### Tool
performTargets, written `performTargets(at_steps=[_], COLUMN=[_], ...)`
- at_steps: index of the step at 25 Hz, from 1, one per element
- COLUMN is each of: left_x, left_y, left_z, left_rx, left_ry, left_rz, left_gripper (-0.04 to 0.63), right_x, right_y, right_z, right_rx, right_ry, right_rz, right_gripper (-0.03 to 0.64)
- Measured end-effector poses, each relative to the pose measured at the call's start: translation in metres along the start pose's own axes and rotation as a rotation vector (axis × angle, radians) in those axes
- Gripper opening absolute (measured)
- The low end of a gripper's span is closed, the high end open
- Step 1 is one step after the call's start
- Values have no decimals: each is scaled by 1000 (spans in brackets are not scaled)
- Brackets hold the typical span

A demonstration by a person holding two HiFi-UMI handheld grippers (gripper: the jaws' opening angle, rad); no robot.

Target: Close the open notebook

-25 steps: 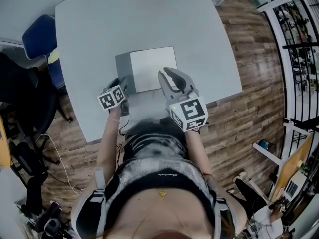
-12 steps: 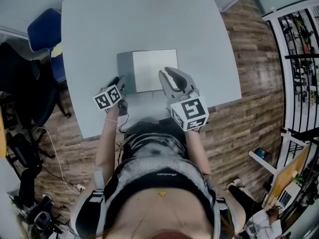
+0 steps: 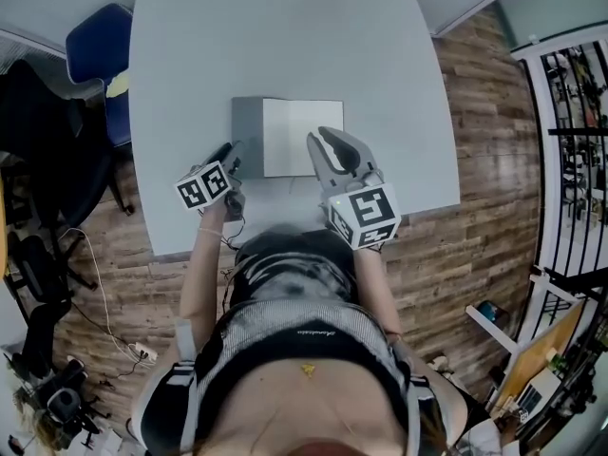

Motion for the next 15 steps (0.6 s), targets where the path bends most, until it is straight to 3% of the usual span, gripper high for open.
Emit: performTargets(at_steps=[3,15], left_x=[7,11], left_y=[9,13], left_z=[-5,-28], left_rx=[-43,-36], left_ry=[11,-78], left_rz=[-18,-22], left_gripper=[138,95], right_x=[-2,-1], right_y=[1,7], right_z=[1,0], right_rx=[6,11], right_ry=[20,48], right_rz=[-3,-18], right_gripper=[69,64])
Point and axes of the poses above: the fingertips, and each gripper's own axes: x backward along the fingers, z to its left, y out of its top, the point moved 2 cm from there along x, backward along the fingers, and after that the axes turned 4 degrees about x, right-handed, at the moved point
